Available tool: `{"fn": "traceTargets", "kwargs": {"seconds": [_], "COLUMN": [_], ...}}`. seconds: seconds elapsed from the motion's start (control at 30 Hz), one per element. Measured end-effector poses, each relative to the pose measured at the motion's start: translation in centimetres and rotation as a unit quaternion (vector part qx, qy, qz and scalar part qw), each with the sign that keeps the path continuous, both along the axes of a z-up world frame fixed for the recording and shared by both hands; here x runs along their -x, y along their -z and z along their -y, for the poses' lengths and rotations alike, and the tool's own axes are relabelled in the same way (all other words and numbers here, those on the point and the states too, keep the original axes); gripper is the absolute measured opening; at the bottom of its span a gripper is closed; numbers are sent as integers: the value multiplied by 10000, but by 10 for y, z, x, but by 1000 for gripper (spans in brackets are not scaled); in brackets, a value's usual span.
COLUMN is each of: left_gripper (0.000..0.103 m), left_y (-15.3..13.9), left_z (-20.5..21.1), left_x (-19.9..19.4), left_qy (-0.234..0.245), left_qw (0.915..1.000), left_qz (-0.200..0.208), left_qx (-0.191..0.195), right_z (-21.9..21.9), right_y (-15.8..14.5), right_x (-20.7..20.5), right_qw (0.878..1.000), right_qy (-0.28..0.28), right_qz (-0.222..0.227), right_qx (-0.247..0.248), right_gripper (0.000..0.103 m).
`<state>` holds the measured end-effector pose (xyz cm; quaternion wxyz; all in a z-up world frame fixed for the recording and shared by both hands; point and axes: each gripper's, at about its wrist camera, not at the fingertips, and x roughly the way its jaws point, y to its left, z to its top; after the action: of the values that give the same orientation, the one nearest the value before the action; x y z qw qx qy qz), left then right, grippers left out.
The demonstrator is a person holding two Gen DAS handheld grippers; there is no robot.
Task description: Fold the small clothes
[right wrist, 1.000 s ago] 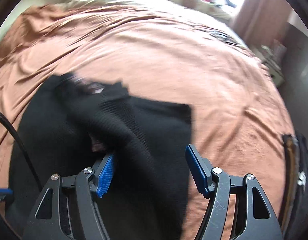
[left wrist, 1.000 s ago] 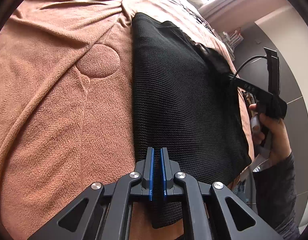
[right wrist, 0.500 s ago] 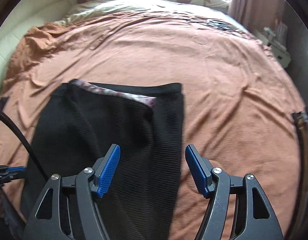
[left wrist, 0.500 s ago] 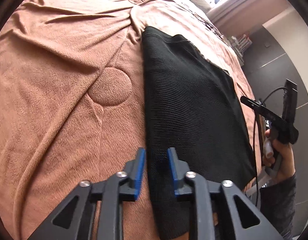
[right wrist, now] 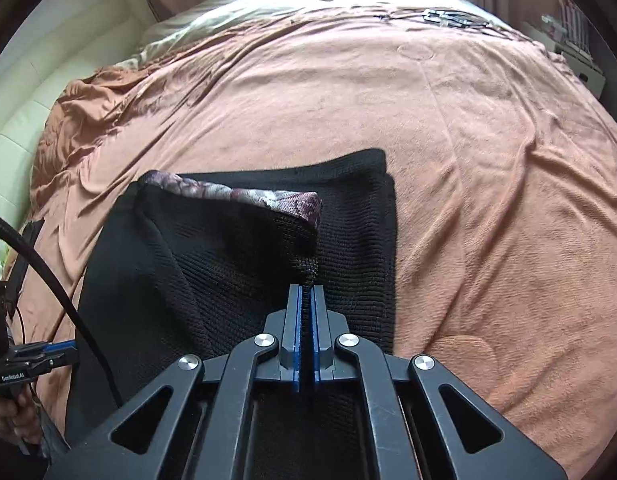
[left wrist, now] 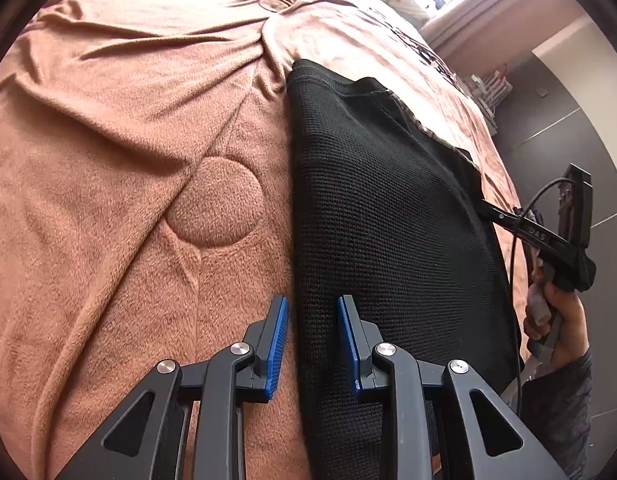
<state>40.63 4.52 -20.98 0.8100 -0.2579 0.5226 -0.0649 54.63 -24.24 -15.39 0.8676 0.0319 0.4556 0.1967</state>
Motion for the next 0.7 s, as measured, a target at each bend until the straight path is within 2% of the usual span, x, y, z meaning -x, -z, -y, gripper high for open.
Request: {"fn": "traceTargets", "kwargs": {"seconds": [0.23,0.4,0.43,0.47,0.5,0.53,0.57,0.7], "left_gripper": [28,28,28,28,28,28,28,28], "left_y": [1,1,1,1,1,2,1,3], "left_z": [8,11,11,11,10,11,11,10], "left_x": [-1,3,6,7,8,10,11,17], "left_qy": [1,62,66,64,66,73,75,37], "left_qw": [10000,10000,9999,9999,9999,9998,9998,9995], "left_qz": [-13,-51,-67,-73,-81,-95,-106,-130], "left_qx": [-14,19,39,56,88,132,156,292], "right_z": [0,-3,-2,2,4,9,13,33], "right_y": [4,-13,-16,-20,-22,-22,-23,-13], "right_x": [8,16,20,26,31,36,41,59], "right_qw": [9996,9993,9995,9997,9998,9999,9999,9994], "right_qy": [138,209,172,145,140,134,135,143], "right_qz": [-54,-71,-58,-55,-57,-44,-17,-275], "right_qx": [248,286,245,198,150,94,54,-140], "right_gripper": [0,5,9,26,53,63,66,66]}}
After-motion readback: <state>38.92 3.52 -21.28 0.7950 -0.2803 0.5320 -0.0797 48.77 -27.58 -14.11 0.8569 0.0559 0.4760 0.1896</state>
